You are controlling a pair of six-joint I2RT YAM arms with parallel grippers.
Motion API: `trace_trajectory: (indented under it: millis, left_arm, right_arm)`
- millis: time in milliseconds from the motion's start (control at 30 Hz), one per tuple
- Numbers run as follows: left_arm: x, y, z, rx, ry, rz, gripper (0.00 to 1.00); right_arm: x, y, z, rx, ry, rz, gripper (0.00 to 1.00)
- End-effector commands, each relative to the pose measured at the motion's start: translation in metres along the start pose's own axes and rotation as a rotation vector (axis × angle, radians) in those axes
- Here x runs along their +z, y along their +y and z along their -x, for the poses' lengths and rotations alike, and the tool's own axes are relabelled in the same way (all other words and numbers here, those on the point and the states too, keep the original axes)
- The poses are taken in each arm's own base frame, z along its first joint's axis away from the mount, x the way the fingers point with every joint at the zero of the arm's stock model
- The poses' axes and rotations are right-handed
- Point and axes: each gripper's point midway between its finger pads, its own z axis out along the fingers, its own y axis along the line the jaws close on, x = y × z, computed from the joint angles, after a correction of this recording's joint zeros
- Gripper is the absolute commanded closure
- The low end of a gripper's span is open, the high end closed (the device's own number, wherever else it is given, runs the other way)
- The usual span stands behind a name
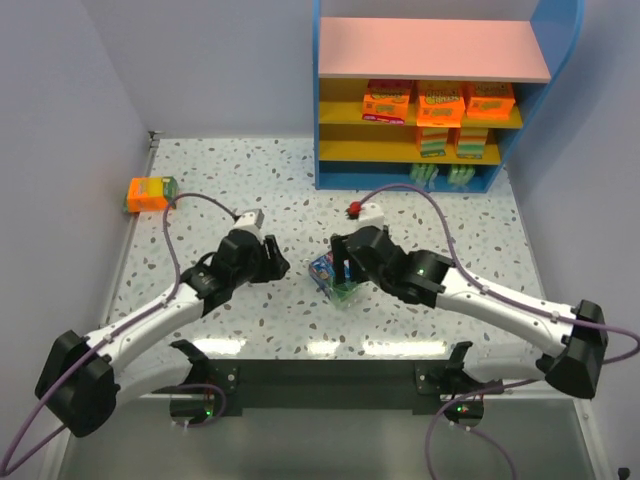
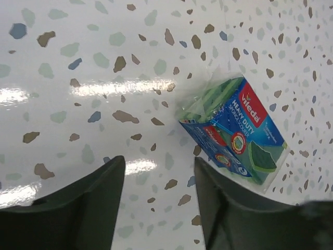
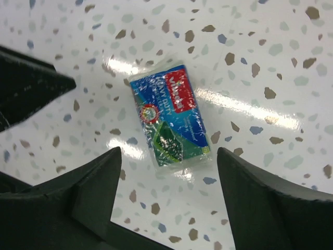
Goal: Place and organize the cleaning sponges onto the shelf
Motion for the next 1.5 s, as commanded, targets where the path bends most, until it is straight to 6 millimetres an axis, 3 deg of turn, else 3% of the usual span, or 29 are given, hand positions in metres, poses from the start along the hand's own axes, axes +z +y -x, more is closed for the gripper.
trace_trajectory:
  millis: [0, 33, 67, 167, 267, 367, 467, 533, 667, 1033, 1200, 1467]
  left_arm:
    - [0.013, -0.042, 0.039, 0.113, -0.071, -0.14, 0.45]
    - [0.025, -0.043, 0.038, 0.135, -0.051, -0.131, 0.52]
    - [0.029, -0.051, 0.048, 0.15, -0.063, -0.14, 0.65]
    - [0.057, -0.052, 0.048, 0.213, -0.024, -0.118, 0.85]
    - [0.083, -0.057, 0.055, 0.249, -0.034, -0.123, 0.99]
    - [0.102, -0.061, 0.053, 0.279, -0.024, -0.144, 1.0]
    - [0.116, -0.061, 0.048, 0.293, -0.006, -0.15, 1.0]
    - [0.124, -0.062, 0.035, 0.3, 0.043, -0.172, 1.0]
    - [0.122, -0.061, 0.009, 0.294, 0.109, -0.229, 1.0]
    - [0.078, -0.06, -0.045, 0.186, 0.199, -0.361, 1.0]
    - [0.067, -0.058, -0.049, 0.175, 0.188, -0.365, 1.0]
    - [0.073, -0.056, -0.048, 0.185, 0.199, -0.345, 1.0]
  right_arm:
    - [0.005, -0.035, -0.02, 0.346, 0.005, -0.078, 0.25]
    - [0.003, -0.041, -0.025, 0.396, -0.001, -0.086, 0.27]
    - [0.002, -0.044, -0.029, 0.436, -0.008, -0.086, 0.3]
    - [-0.003, -0.05, -0.046, 0.545, -0.007, -0.073, 0.41]
    - [-0.002, -0.051, -0.07, 0.623, 0.016, -0.051, 0.48]
    - [-0.001, -0.045, -0.075, 0.739, -0.004, 0.006, 0.49]
    - [0.001, -0.043, -0.081, 0.826, -0.012, 0.036, 0.36]
    - [0.003, -0.041, -0.083, 0.862, -0.012, 0.05, 0.35]
    - [0.013, -0.036, -0.084, 0.916, -0.013, 0.072, 0.35]
    - [0.038, -0.021, -0.091, 0.96, 0.056, 0.097, 0.4]
    - [0.046, -0.023, -0.092, 0.926, 0.062, 0.065, 0.43]
    - [0.054, -0.035, -0.093, 0.748, 0.118, 0.009, 0.5]
